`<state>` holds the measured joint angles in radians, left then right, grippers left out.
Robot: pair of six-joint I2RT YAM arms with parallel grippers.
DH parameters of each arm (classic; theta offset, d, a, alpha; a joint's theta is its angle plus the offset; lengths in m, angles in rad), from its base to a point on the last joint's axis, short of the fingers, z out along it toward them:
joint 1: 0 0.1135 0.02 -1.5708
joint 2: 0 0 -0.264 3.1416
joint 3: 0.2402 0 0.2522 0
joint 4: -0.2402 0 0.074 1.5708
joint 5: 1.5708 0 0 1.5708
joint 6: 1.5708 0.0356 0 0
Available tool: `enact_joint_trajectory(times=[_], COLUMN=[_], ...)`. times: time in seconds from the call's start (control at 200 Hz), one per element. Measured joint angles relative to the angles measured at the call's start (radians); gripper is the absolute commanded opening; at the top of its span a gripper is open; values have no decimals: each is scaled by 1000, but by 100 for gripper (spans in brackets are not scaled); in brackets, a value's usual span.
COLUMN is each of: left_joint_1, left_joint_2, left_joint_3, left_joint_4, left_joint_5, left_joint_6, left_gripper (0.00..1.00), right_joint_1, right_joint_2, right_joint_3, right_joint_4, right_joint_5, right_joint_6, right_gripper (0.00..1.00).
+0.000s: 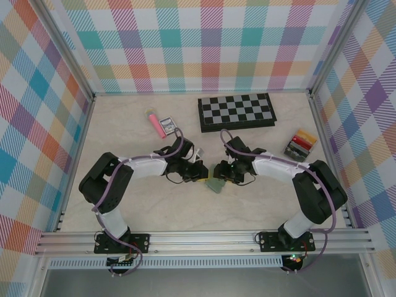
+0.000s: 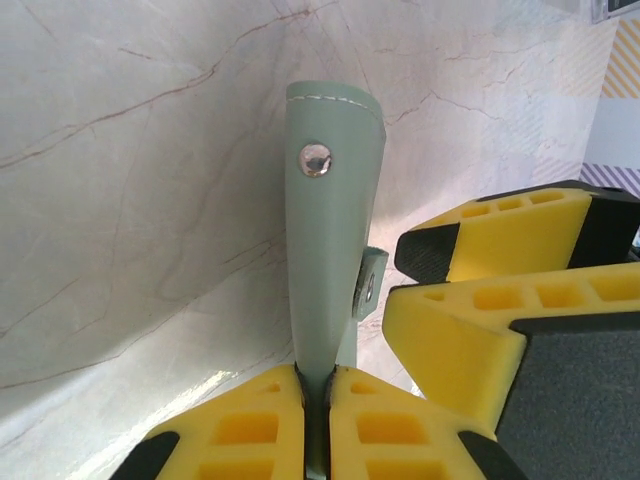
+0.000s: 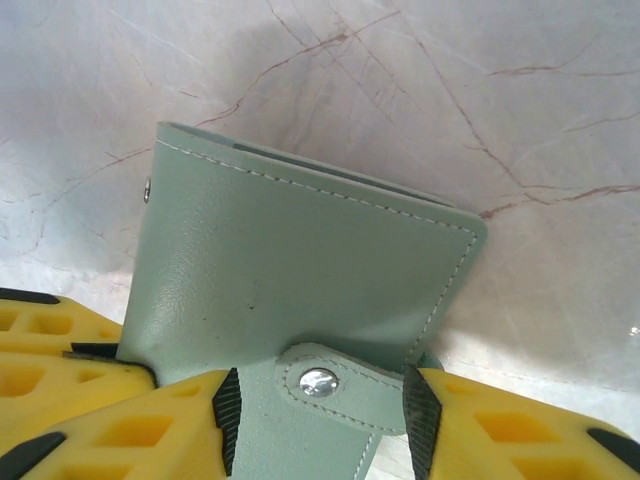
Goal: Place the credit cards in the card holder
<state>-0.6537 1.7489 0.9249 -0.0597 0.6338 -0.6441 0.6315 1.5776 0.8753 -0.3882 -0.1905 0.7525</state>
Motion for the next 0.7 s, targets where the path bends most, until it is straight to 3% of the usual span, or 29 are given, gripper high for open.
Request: enact_joint_trajectory(times=[0.18, 0.46, 0.7], left_joint_1=[-3, -7, -17], left_joint_2=[-24, -40, -76], left_joint_3=[-30, -76, -139], left_joint_4=[41, 72, 135], left_joint_5=[-28, -64, -95], left_joint_6=[-31, -57, -71], left_gripper=[8, 3, 1], right_joint_1=[69, 126, 115], right_joint_2=[69, 108, 92], right_joint_3=[79, 111, 107], right_joint_4=[-82, -137, -137], right_joint_5=[81, 206, 195], right_joint_6=[3, 33, 25], right_gripper=[49, 21, 15])
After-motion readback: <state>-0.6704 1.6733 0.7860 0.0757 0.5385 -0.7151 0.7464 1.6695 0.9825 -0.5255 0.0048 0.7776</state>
